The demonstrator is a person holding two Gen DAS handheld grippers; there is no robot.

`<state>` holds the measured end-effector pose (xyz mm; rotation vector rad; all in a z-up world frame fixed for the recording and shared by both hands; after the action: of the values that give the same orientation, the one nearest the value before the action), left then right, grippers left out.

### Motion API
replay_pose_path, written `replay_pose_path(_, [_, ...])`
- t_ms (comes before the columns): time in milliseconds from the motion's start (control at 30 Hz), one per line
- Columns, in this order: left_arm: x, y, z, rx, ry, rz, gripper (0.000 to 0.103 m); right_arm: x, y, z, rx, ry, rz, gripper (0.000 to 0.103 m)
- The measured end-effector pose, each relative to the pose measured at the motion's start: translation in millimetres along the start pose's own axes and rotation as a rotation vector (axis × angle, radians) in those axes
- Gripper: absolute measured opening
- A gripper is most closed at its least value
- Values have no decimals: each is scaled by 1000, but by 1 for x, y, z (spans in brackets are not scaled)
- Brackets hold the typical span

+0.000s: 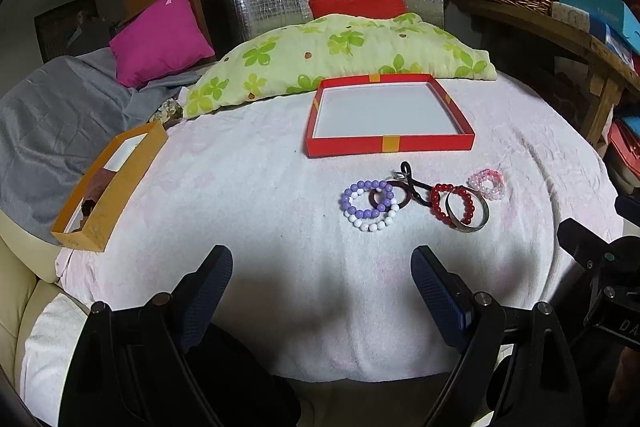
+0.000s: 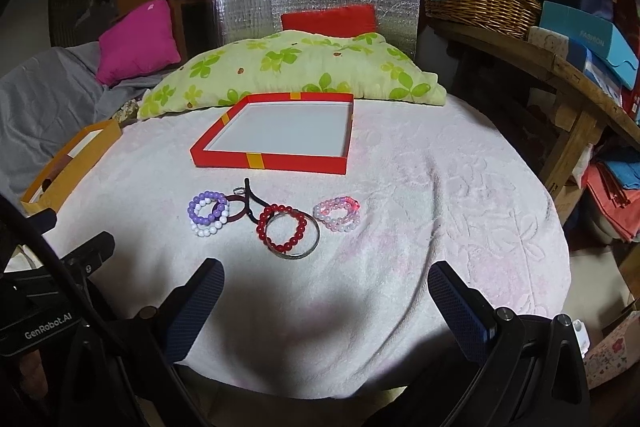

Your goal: Organize jewelry

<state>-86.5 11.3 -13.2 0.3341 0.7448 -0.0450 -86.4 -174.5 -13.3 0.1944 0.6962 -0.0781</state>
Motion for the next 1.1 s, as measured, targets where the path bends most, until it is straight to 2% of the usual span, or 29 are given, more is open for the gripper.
replay_pose_path(633, [5, -1, -2, 5, 13, -4, 91, 6, -2, -3, 7, 17, -3, 103])
replay_pose_path(833, [19, 10, -3, -20, 30, 4, 91, 15, -8, -4, 21, 29, 1, 103])
replay_pose_path(1000, [44, 29, -6, -47, 57, 31, 91, 30, -12, -1, 43, 51, 40, 103])
replay_pose_path(1100, [61, 36, -6, -53, 73, 31, 91, 47, -11, 1, 53, 89, 104, 103])
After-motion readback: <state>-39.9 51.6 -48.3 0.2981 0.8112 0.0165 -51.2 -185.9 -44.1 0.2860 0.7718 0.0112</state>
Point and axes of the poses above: each gripper's, at about its wrist camera, not at the fingertips, and x roughly the way its jaws point, y to its left, z to its top, the point moved 9 cm from there along x, roughly the way its jaws point, and after that the axes turned 12 degrees about x, right-handed, at the moved point
